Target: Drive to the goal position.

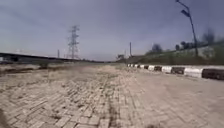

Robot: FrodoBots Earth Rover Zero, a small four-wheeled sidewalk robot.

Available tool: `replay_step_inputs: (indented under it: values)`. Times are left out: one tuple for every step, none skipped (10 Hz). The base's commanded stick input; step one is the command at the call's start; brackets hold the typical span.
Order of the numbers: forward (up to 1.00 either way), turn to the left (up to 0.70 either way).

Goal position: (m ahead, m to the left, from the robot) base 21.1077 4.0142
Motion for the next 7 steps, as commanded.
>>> replay_step_inputs:
  values:
    - [1.0, 0.0]
    - [1.0, -0.05]
    - [1.0, -0.19]
    - [1.0, -0.19]
    - [1.0, -0.04]
    - [1.0, 0.0]
    - [1.0, 0.0]
